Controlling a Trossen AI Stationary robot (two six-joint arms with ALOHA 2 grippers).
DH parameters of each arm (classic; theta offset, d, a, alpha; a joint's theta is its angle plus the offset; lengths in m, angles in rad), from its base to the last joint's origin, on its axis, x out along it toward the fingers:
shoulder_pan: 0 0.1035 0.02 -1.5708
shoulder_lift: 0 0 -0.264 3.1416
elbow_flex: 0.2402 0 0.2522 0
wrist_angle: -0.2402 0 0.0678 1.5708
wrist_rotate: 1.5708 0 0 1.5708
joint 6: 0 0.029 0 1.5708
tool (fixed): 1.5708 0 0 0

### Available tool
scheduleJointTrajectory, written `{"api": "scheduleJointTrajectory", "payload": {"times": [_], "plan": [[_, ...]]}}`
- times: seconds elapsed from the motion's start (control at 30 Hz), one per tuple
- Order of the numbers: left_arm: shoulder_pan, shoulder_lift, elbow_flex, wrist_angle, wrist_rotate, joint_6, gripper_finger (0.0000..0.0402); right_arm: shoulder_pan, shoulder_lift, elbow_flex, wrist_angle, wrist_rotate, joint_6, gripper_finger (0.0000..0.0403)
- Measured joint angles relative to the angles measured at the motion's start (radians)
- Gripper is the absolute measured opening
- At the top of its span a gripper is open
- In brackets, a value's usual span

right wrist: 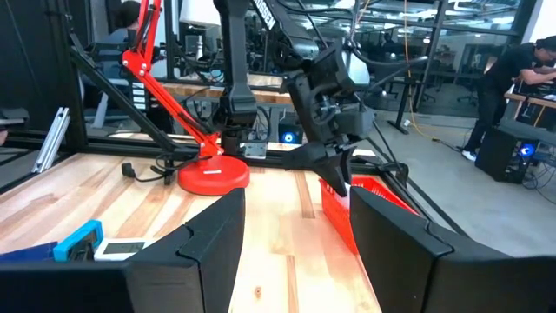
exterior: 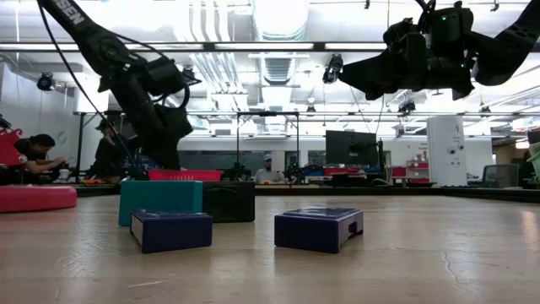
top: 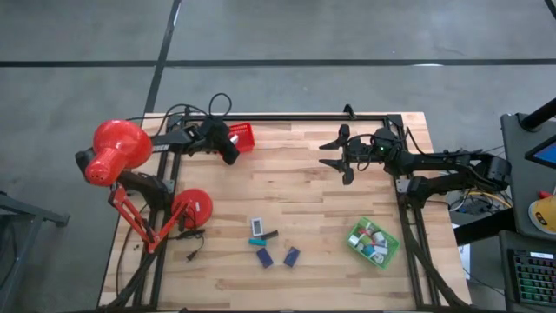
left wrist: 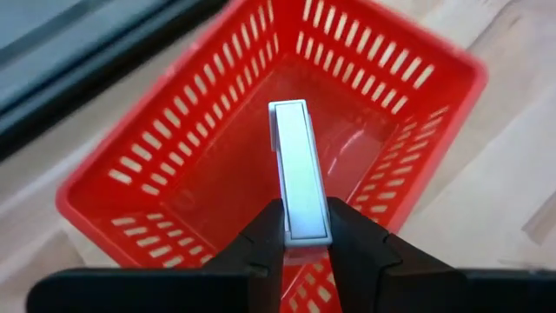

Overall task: Pick & Place Office items
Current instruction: Put the right white digital clock into the red bin

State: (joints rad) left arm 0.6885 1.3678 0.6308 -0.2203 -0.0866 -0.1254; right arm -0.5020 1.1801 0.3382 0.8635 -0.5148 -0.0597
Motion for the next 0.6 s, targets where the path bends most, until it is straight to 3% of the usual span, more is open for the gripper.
{"api": "scheduleJointTrajectory", "payload": {"times": [0.27,0.6], "plan": [[0.010,0.035,0.001,-0.020,0.035,-0.013,0.0077,0.000,0.000,0.000,0.000,0.000,0.000,0.0203],[0.010,0.035,0.008,-0.020,0.065,-0.002,0.0129,0.000,0.000,0.000,0.000,0.000,0.000,0.0203]]}}
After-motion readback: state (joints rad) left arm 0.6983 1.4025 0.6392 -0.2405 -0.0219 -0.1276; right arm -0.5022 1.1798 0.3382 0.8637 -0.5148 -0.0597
